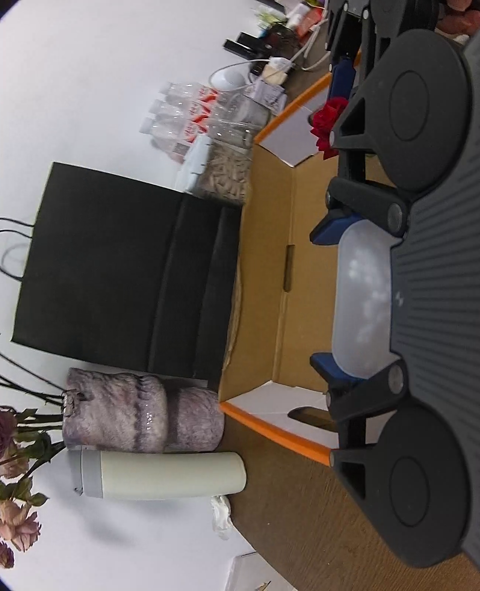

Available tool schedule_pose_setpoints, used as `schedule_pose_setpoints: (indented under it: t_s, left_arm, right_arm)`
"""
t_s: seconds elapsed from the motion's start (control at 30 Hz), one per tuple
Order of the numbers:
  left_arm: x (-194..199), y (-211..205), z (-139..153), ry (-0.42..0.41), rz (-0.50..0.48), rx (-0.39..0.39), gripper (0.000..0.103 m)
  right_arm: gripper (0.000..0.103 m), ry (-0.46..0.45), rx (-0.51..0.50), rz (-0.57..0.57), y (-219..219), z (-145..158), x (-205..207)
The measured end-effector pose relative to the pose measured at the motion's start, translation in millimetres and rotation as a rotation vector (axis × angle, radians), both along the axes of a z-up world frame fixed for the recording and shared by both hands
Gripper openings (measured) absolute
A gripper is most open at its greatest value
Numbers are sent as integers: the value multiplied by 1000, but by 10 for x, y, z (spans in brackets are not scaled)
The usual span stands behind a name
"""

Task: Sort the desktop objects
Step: 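Carry the rose and white box into the cardboard box and open both tools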

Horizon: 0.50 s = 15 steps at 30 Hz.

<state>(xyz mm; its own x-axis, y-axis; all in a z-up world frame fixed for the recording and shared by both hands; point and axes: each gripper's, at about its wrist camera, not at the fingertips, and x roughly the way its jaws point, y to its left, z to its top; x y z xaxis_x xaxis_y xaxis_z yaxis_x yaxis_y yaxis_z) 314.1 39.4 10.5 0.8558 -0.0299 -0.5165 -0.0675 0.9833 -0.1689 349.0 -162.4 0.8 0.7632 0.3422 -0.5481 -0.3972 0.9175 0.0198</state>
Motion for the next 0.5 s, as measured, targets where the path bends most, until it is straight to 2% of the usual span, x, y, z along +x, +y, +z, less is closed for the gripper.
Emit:
schedule_pose_setpoints:
  t_s: [0.1,0.13,0.17,0.2,0.23,0.27,0.37,0.4,0.5]
  left_arm:
    - [-25,-26,-11,7,-3,14,68]
    - [-36,-32,-7,7,-4,20,70]
    - [-42,-39,-1,5,-5,23,77]
    - [-43,-50,2,7,-6,28,89]
    - [-51,-59,3,10,-8,31,94]
    - [-56,-62,10,9,-8,29,99]
    - [-69,-71,31,8,-14,23,103]
    - [-73,-75,37,12,-14,27,103]
    - [-88,-105,57,22,-12,42,103]
  right_arm:
    - [49,7,-7,-8,4,-27,-10]
    - [54,5,-10,-9,8,-26,-16]
    - [58,2,-12,-11,10,-22,-26]
    - [67,-3,-14,-14,12,-15,-35]
    - [76,-7,-16,-16,11,-6,-39]
    - [79,-11,-18,-16,11,5,-48]
    - [94,-16,-28,-17,22,27,-66]
    - [103,-13,-33,-17,28,32,-67]
    - [103,-2,-48,-24,48,40,-76]
